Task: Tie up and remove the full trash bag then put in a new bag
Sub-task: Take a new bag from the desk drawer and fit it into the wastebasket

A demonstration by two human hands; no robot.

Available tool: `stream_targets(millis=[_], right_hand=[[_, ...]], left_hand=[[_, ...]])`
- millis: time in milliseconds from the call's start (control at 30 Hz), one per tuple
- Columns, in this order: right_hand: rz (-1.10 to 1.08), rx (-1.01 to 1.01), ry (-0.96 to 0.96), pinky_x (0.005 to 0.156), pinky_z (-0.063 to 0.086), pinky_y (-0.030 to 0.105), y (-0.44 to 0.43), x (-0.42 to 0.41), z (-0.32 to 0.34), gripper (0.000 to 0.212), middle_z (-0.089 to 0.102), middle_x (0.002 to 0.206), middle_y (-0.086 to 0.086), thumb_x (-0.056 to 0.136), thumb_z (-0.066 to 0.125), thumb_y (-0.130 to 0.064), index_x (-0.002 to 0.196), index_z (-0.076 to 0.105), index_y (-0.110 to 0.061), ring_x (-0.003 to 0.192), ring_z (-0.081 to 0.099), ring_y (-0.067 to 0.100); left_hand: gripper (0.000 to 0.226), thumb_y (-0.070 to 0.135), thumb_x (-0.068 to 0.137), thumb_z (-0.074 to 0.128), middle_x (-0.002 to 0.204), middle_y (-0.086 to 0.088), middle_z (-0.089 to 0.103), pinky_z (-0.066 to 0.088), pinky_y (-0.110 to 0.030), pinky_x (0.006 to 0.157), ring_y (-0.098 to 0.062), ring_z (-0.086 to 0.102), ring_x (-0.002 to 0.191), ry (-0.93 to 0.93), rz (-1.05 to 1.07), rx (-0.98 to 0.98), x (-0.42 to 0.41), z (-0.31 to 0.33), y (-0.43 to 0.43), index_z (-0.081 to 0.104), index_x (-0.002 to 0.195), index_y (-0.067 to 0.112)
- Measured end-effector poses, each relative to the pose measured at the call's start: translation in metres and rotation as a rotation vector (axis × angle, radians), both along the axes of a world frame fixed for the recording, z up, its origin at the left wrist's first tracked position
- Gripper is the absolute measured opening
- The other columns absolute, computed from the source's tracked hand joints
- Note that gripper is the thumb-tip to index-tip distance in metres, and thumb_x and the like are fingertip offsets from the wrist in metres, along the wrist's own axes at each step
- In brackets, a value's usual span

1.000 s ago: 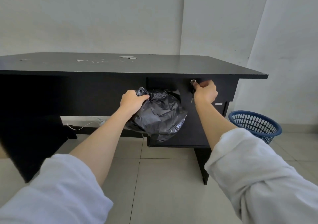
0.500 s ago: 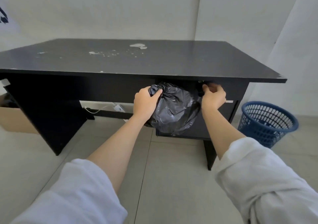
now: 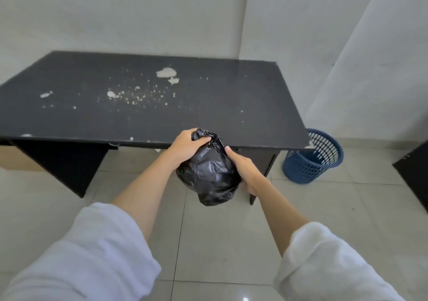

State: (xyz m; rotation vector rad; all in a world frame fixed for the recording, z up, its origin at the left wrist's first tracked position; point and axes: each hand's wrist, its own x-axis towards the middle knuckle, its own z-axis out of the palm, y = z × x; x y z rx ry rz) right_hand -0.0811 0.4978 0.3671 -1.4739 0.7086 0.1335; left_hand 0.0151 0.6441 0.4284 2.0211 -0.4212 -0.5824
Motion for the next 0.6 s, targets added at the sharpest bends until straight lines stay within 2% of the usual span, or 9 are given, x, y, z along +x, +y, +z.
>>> stream_targets(millis=[67,133,233,333,467,533,600], right_hand=[[0.018,0.029,-0.032,0.096,0.05,0.04,-0.014,-0.008,0.042,0.043,0.071,0.109,-0.005,0.076,0.064,-0.062,0.097,0.071,-0.025,0.102,0.066,0.018],[0.016,0.003,-0.073,0.094,0.051,0.038,-0.036,-0.016,0.079,0.032,0.072,0.099,-0.005,0.082,0.065,-0.052,0.088,0.069,-0.021,0.097,0.066,0.018],[-0.046,-0.099,-0.182,0.088,0.052,0.037,-0.089,-0.029,0.119,0.037,0.073,0.093,0.006,0.082,0.07,-0.04,0.09,0.069,-0.004,0.092,0.068,0.024],[-0.12,-0.203,-0.253,0.081,0.054,0.041,-0.166,-0.043,0.145,0.037,0.07,0.087,0.017,0.086,0.069,-0.028,0.097,0.065,0.007,0.081,0.064,0.024],[-0.206,-0.3,-0.288,0.069,0.05,0.036,-0.292,-0.075,0.156,0.026,0.065,0.08,0.012,0.088,0.067,-0.023,0.092,0.066,0.003,0.075,0.059,0.022],[-0.239,-0.322,-0.256,0.075,0.051,0.039,-0.354,-0.094,0.156,0.027,0.067,0.086,0.014,0.089,0.066,-0.023,0.095,0.066,0.003,0.081,0.061,0.024],[-0.268,-0.338,-0.246,0.075,0.051,0.038,-0.41,-0.109,0.162,0.021,0.067,0.084,0.012,0.09,0.064,-0.022,0.09,0.066,-0.002,0.081,0.061,0.024]], left_hand=[[0.017,0.031,0.092,0.06,0.09,0.001,0.068,0.051,-0.026,0.074,-0.016,0.064,0.085,0.042,-0.011,-0.017,-0.004,0.048,-0.016,0.065,0.099,0.017],[0.013,0.03,0.092,0.06,0.084,0.004,0.066,0.047,-0.021,0.062,-0.01,0.062,0.075,0.057,-0.014,-0.045,-0.01,0.089,-0.041,0.064,0.099,0.019],[0.012,0.03,0.091,0.062,0.081,0.007,0.064,0.044,-0.019,0.058,-0.007,0.059,0.072,0.022,-0.007,-0.087,-0.021,0.133,-0.097,0.063,0.099,0.021],[0.012,0.033,0.088,0.065,0.083,0.008,0.064,0.044,-0.02,0.06,-0.008,0.059,0.075,-0.002,0.001,-0.142,-0.036,0.152,-0.171,0.064,0.096,0.023],[0.034,0.04,0.084,0.068,0.097,0.007,0.064,0.045,-0.021,0.064,-0.007,0.058,0.082,0.08,-0.041,-0.169,-0.066,0.156,-0.287,0.063,0.112,0.021],[0.047,0.046,0.081,0.069,0.113,0.003,0.063,0.046,-0.024,0.073,-0.011,0.059,0.091,0.172,-0.081,-0.131,-0.081,0.153,-0.341,0.057,0.12,0.022],[0.058,0.053,0.078,0.068,0.127,0.0,0.057,0.046,-0.032,0.086,-0.018,0.057,0.103,0.246,-0.114,-0.111,-0.091,0.15,-0.391,0.049,0.124,0.022]])
